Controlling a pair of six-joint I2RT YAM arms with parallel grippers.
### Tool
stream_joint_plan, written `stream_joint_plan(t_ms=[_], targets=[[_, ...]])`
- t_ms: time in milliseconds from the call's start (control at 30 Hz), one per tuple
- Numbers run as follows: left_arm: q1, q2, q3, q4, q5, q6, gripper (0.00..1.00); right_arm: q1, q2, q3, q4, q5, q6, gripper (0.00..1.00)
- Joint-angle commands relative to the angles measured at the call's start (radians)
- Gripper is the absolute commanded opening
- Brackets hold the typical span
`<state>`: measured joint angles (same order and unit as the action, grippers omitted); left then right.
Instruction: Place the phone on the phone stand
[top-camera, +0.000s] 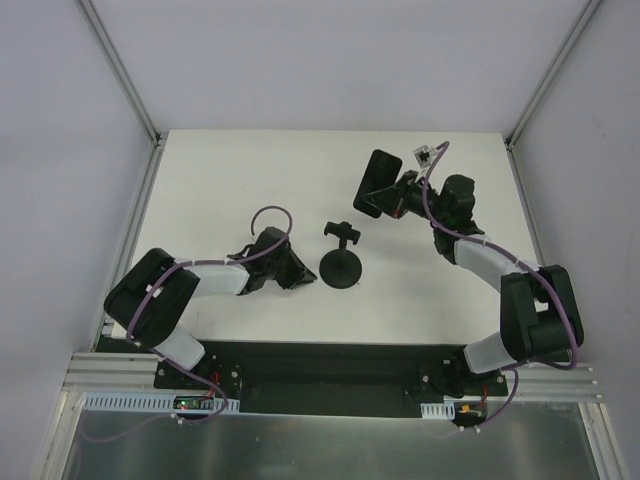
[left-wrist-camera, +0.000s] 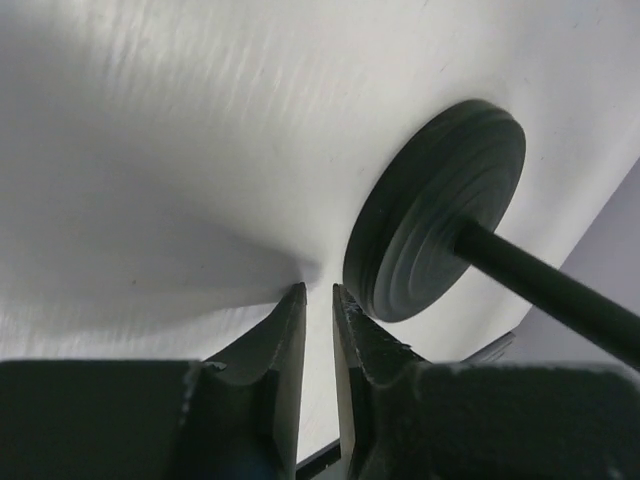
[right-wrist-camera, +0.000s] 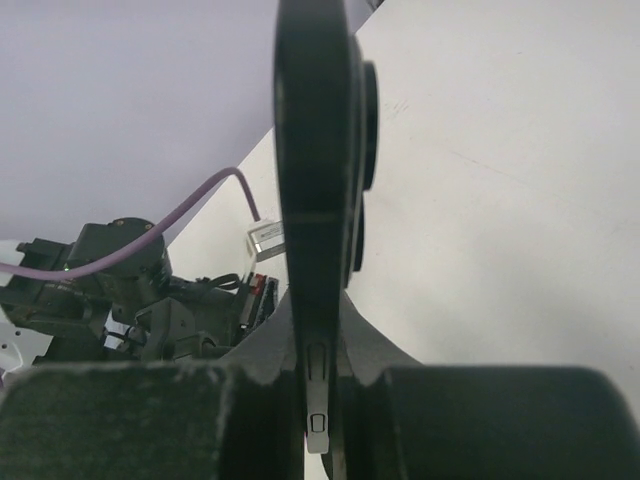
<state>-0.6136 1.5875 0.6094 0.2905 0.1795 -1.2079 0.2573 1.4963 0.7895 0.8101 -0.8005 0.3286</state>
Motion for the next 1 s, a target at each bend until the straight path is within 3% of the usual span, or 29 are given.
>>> stream_joint_plan(t_ms=[0,100,133,167,233,267,400,533,567,700,800,967], targets=[[-0.020,-0.102,-0.062,-0.011,0.004,-0.052,0.16,-0.035,-0.134,0.005,-0.044,0.030,-0.081,0.00],[-0.020,-0.205,-0.094,-0.046,-0.026,0.023,0.25,-0.038,-0.209,0.031,-0.247,0.082,-0.212,0.00],[-0.020,-0.304,-0.111,-0.048,-0.052,0.057,0.29,-0.038,-0.228,0.034,-0.280,0.090,-0.235,0.01],[-0.021,-0.364,-0.129,-0.063,-0.092,0.121,0.47,-0.038,-0.246,0.039,-0.340,0.099,-0.255,0.00],[-0.020,-0.551,-0.154,-0.088,-0.173,0.197,0.65,-0.038,-0.292,0.053,-0.399,0.103,-0.313,0.00],[-0.012,-0.602,-0.149,-0.094,-0.198,0.305,0.76,-0.038,-0.298,0.063,-0.466,0.087,-0.322,0.00],[0.040,-0.722,0.029,-0.160,-0.042,0.560,0.88,-0.032,-0.327,0.135,-0.574,-0.053,-0.378,0.00],[0.133,-0.652,0.229,-0.159,0.285,0.642,0.90,-0.026,-0.384,0.142,-0.585,-0.144,-0.370,0.01],[0.141,-0.626,0.271,-0.152,0.424,0.654,0.90,-0.012,-0.396,0.145,-0.592,-0.182,-0.370,0.00],[0.144,-0.477,0.493,-0.119,0.717,0.662,0.89,0.049,-0.439,0.165,-0.594,-0.258,-0.379,0.00],[0.137,-0.374,0.608,-0.102,0.836,0.657,0.76,0.111,-0.438,0.181,-0.598,-0.290,-0.396,0.00],[0.078,-0.274,0.724,-0.102,0.925,0.680,0.68,0.172,-0.415,0.206,-0.612,-0.292,-0.408,0.01]])
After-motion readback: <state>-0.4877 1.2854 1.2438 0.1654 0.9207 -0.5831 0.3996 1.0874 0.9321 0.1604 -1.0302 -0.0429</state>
